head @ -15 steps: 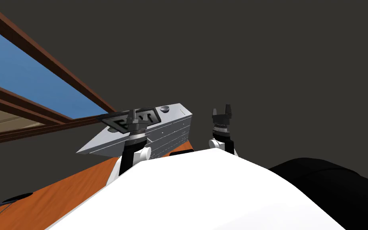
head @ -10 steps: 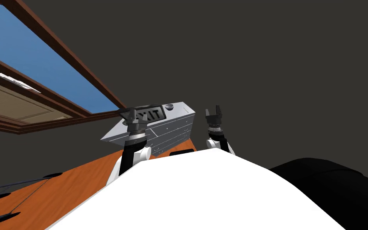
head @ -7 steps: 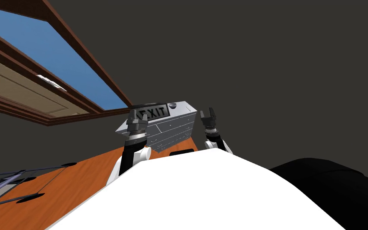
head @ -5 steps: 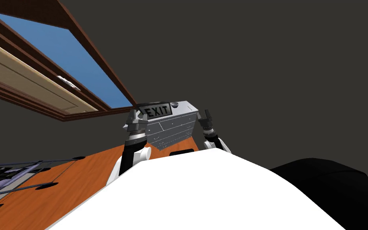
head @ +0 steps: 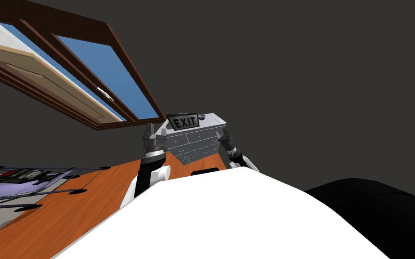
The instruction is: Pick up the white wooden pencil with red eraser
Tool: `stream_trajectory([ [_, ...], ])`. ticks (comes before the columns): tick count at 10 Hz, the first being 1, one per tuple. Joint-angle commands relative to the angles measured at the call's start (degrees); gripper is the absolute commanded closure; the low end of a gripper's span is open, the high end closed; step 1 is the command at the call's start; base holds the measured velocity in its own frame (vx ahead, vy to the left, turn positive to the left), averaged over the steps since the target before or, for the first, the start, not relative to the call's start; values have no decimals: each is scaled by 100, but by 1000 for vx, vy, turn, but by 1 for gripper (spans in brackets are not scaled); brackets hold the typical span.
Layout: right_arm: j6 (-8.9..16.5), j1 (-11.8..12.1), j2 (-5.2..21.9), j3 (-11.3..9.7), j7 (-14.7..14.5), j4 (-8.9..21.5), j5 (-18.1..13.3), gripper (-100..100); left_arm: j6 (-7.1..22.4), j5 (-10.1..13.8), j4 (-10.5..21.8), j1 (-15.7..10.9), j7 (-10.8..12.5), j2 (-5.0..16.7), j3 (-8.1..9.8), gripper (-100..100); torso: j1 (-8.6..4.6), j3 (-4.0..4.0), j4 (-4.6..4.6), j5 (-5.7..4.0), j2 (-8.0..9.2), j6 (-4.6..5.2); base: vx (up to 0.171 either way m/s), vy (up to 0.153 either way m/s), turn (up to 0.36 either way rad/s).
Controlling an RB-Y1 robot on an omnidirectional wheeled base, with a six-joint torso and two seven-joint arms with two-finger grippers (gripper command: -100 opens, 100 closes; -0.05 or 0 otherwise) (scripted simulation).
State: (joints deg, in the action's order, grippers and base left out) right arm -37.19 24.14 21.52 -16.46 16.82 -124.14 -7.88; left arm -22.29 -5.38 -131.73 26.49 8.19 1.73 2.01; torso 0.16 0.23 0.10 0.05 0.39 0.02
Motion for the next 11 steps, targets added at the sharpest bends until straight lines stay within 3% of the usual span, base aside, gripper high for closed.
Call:
stream_trajectory([
  [1, -96, -145, 286, -241, 286, 225, -154, -100, 0, 0, 0, 0, 0, 0, 0, 0, 0, 0, 0, 0, 0, 0, -132, 68, 129],
  [2, -96, -145, 387, -241, 294, 225, -154, -100, 0, 0, 0, -1, 0, 0, 0, 0, 2, 5, 1, 0, 11, -2, -97, 57, 79],
  [3, -202, -226, 586, -482, 531, 411, -298, -100, 0, 0, 0, 0, 0, 0, 0, 0, -3, 2, 1, 0, 3, 0, -95, 82, 147],
  [4, -202, -226, 720, -482, 531, 411, -298, -100, 0, 0, 0, -1, 0, 0, 0, 0, 5, 1, 0, 1, 2, -2, -73, 67, 79],
  [5, -315, -310, 935, -704, 769, 614, -436, -100, 0, 0, 0, 0, 0, 0, 0, 0, -1, -2, 0, 0, -4, 1, -110, 82, 169],
  [6, -315, -310, 1076, -725, 769, 614, -436, -100, 0, 0, 0, -1, 0, 0, 0, 0, 4, 3, 0, 1, 6, -2, -95, 67, 86],
  [7, -433, -396, 1249, -969, 1004, 836, -566, -100, 0, 0, 0, 0, 0, 0, 0, 0, -1, 1, 1, 0, 2, 1, -98, 69, 191],
  [9, -433, -396, 1456, -969, 1004, 836, -566, -100, 0, 0, 0, 1, 0, 0, 0, 0, -8, -2, 0, -1, -5, 2, -42, 38, 28],
  [10, -556, -481, 1686, -1214, 1235, 1077, -688, -100, 0, 0, 0, 1, 0, 1, 1, 0, -20, -11, -4, -4, -20, 3, -49, 49, 191],
  [11, -556, -481, 1859, -1214, 1235, 1077, -688, -100, 0, 0, 0, 0, 0, 0, 0, 0, -12, -9, -4, -3, -16, -2, -57, 46, 99],
])
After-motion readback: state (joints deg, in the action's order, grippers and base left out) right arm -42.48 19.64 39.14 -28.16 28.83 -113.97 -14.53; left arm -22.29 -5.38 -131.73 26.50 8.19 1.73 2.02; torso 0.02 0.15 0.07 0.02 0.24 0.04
